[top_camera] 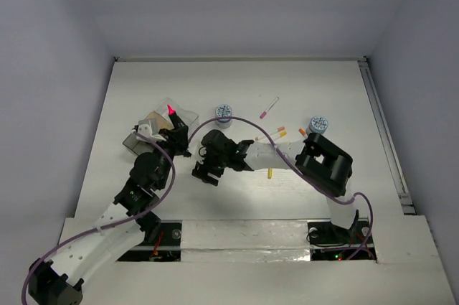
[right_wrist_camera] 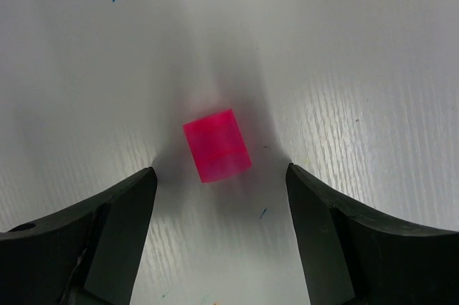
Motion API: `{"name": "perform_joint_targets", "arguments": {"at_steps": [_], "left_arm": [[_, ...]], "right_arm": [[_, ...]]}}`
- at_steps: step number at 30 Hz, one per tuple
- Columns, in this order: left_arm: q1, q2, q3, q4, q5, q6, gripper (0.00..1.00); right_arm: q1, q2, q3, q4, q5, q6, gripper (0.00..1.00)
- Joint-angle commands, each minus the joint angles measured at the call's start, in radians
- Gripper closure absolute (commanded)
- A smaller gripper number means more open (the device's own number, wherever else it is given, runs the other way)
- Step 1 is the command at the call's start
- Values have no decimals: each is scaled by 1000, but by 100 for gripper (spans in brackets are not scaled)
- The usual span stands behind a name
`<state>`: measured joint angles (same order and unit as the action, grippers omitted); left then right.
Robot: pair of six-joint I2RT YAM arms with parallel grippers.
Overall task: Sort the stationery into containers
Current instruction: Close the pen cap on the pen.
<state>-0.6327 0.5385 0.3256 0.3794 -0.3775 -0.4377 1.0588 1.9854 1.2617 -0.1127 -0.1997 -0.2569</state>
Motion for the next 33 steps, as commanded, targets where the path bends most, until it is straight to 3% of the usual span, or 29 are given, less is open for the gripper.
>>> {"name": "perform_joint_targets", "arguments": {"at_steps": [1,5,8,15,16,17,23,29,33], "left_arm": [[4,-47,36,-14,-80,-12,100],[-5,-100,35,-36,-133,-18,100],[-16,-110,33,-42,-152,-13,100],[-48,-152,36,-68,-227,-3,100],[-58,-156,35,-68,-230,-1,100],[-58,-158,35,-66,-232,-1,100],[-58,-143,35,-53,-213,10,100],[-58,-106,38,-34,-179,17,100],[-58,-71,35,-8,-135,24,100]], "right_arm": [[-3,39,53,-24,-12,-51,21],[-3,61,77,-21,-12,-58,23],[-3,90,107,-27,-26,-51,32],[-13,112,104,10,-52,-16,44],[-13,110,102,18,-56,-5,47],[-22,113,103,18,-58,1,56],[-31,86,61,21,-32,18,75],[-60,17,-4,54,92,117,96],[-78,-45,-70,102,268,261,97]]}}
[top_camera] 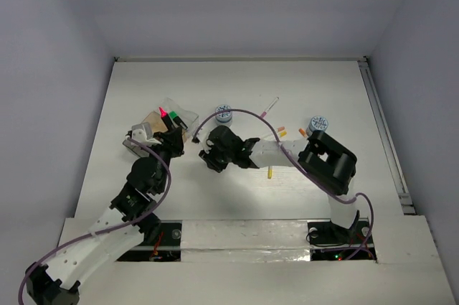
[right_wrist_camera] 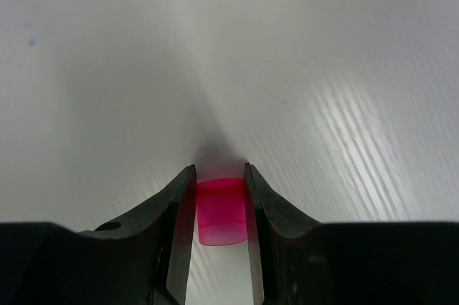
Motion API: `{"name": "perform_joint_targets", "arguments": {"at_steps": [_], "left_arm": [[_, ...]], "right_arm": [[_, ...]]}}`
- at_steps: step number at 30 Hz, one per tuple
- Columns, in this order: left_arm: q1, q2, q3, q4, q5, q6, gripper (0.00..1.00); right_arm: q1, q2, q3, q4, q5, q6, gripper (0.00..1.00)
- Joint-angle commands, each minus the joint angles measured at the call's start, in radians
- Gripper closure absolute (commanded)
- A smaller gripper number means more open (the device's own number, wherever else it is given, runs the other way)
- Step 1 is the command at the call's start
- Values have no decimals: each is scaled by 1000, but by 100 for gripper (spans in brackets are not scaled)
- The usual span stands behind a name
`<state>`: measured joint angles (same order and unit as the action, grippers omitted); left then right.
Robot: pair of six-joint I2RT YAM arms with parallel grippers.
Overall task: Sort the stationery into containers
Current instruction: Close the pen cap on the pen.
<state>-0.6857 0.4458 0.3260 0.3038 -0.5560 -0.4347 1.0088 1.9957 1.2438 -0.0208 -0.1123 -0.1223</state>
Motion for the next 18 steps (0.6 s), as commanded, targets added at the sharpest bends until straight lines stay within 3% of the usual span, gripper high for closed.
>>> {"name": "perform_joint_targets", "arguments": {"at_steps": [1,3,7,13,14,18], "left_arm": [[-5,34,36,80,57,22,100],[-5,77,41,106,128,24,100],[-5,157,41,174,264,30,100],[-5,264,38,265,427,30,100],[-5,283,39,270,435,31,100],[-5,301,36,285,453,31,100]], "right_arm": [[-29,-69,-81,24,210,182,97],[-41,-110,-115,50,279,356,97],[-65,-164,-147,38,351,545,100],[-65,-144,-138,-60,539,651,98],[-65,-138,-132,-92,555,673,96],[-65,-133,-147,-103,573,691,73]]}}
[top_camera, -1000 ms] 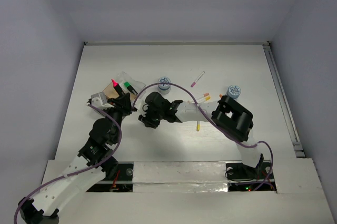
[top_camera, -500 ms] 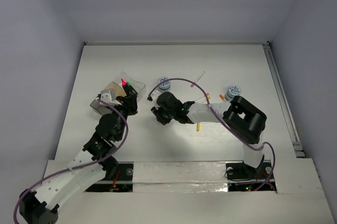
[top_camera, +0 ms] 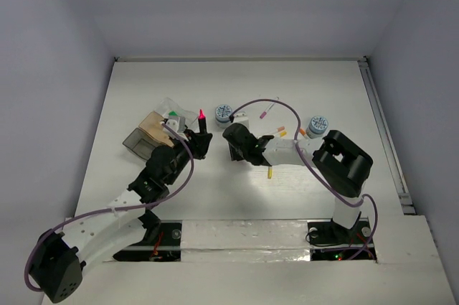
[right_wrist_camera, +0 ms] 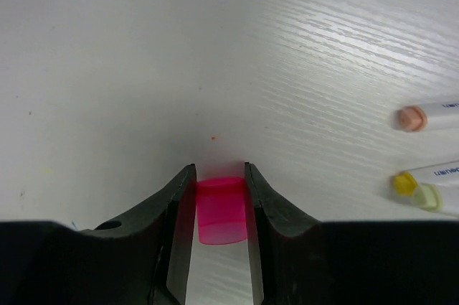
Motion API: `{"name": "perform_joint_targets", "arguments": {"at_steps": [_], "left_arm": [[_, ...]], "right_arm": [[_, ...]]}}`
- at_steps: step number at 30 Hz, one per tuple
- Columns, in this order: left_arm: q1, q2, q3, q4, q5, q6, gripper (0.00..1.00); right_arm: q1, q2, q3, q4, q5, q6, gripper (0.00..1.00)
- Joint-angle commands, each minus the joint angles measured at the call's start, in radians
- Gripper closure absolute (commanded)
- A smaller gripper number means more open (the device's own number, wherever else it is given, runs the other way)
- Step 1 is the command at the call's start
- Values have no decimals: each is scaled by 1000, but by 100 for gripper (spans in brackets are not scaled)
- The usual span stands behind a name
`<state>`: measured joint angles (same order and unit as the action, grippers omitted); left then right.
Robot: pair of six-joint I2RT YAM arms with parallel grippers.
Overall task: Sort the stationery into containers
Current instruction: Close the pen cap on the pen.
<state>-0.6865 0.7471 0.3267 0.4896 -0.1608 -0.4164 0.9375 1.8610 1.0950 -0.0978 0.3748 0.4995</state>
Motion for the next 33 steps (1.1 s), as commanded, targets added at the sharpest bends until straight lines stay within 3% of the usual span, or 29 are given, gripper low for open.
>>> {"name": "perform_joint_targets", "arguments": {"at_steps": [1,3,9,15,21,33], "left_arm": [[-4,1,35,101,60,13,100],[-4,5,35,102,63,14,100],[-4,11,34,110,83,22,100],[-4,3,32,107,89,24,100],[-4,12,35,109,96,24,100],[-4,14,35,112,107,24,100]], "right_arm": [[6,-5,0,-26,88,68,70],[6,-9,-1,-37,101,65,68],[-3,-23,3,-60,82,37,50],[-34,-34,12,-94,-11,2,44],[-52,-39,39,-160,-119,-47,45],[-62,44,154,-319,-160,-118,56]]}}
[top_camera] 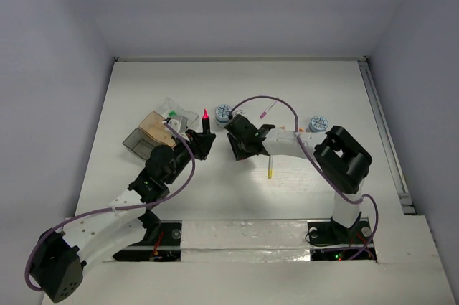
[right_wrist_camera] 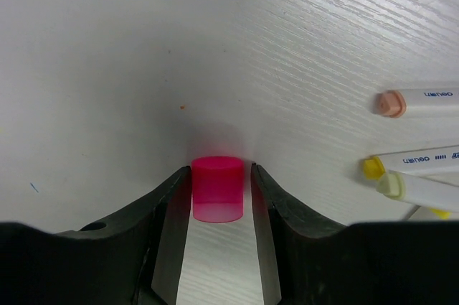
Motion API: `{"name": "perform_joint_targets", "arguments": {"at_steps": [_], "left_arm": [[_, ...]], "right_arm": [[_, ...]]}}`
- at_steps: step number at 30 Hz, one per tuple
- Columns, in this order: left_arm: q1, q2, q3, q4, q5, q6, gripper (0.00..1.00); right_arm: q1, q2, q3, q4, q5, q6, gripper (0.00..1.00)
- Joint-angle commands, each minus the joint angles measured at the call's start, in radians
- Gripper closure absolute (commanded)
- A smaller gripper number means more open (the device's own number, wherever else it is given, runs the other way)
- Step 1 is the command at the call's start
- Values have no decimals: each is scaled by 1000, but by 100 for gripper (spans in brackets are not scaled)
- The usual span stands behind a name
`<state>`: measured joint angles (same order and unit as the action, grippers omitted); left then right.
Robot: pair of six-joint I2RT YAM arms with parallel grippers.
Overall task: Sort the stationery into containers
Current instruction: Close the pen cap on the pen.
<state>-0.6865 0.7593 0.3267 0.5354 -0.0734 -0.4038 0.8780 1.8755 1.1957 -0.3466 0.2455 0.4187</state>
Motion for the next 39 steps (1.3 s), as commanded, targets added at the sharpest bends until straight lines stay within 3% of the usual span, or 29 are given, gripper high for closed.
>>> {"name": "perform_joint_targets", "arguments": {"at_steps": [1,7,13,17,21,28,39], "left_arm": [[-4,0,35,64,20,13,100],[-4,0,35,66,20,16,100],[-4,-6,28,86,60,14,100],[-4,23,21,132,141,7,100],[-4,86,25,172,205,0,100],[-4,202,21,294,323,-16,100],[-36,290,32,321,291,5,100]], "right_arm": [[-2,33,57,-75,-34,-41,56],[-11,62,87,-94,-38,-55,61],[-20,1,44,-40,10,-21,80],[-33,-130,-20,49,92,12,90],[-33,-339,-96,210,187,34,89],[-33,-568,-160,423,365,20,90],[-22,-467,-38,569,225,121,94]]}}
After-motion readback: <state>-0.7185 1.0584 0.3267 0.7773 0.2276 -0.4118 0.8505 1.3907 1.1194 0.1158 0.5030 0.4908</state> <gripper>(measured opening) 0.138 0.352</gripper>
